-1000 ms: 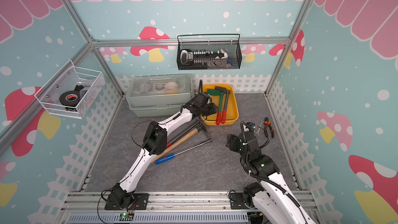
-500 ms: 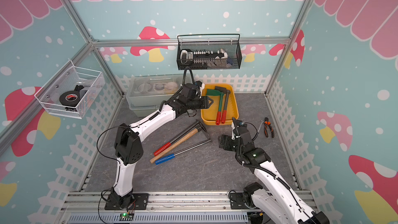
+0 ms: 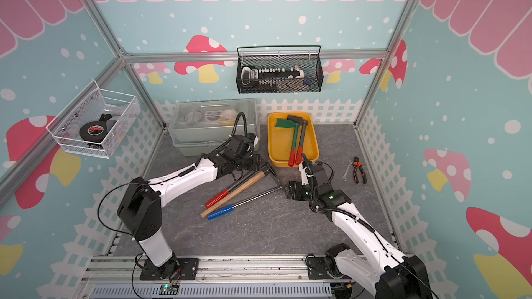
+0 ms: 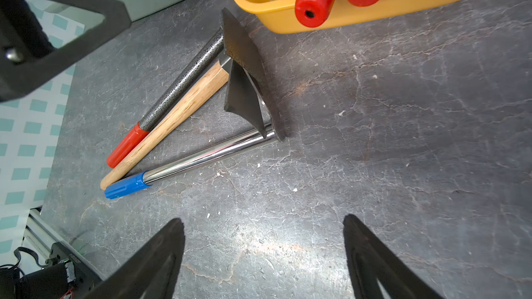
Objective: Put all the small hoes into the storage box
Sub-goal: Pick up the hoe from the center of the board.
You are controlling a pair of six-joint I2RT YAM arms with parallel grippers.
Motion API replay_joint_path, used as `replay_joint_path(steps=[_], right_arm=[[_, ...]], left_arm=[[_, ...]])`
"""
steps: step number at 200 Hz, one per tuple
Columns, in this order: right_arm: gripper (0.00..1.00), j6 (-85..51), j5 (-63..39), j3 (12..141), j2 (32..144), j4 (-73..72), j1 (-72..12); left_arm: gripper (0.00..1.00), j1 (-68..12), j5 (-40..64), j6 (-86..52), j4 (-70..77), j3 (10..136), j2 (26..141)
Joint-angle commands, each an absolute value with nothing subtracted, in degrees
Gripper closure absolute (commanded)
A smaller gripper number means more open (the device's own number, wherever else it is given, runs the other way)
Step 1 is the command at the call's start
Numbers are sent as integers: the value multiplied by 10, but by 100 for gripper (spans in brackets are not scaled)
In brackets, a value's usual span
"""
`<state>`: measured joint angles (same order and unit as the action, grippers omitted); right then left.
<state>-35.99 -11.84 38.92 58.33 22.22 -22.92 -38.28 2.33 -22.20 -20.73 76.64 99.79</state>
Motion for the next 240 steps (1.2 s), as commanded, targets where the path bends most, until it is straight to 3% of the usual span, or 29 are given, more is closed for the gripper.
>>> replay_joint_path(steps=[1, 130, 171, 240], right_arm=[[14, -351, -135, 407, 589, 207, -228], [14, -332, -153, 424, 624, 207, -229], [14, -328, -151, 425, 622, 208, -229], [14, -327, -150, 426, 627, 207, -228]], left_arm=[[52, -385, 1, -202, -204, 733, 958], [46, -420, -29, -155, -321, 584, 837], [43, -457, -75, -161, -354, 576, 850], [41, -489, -53, -145, -362, 583, 921]])
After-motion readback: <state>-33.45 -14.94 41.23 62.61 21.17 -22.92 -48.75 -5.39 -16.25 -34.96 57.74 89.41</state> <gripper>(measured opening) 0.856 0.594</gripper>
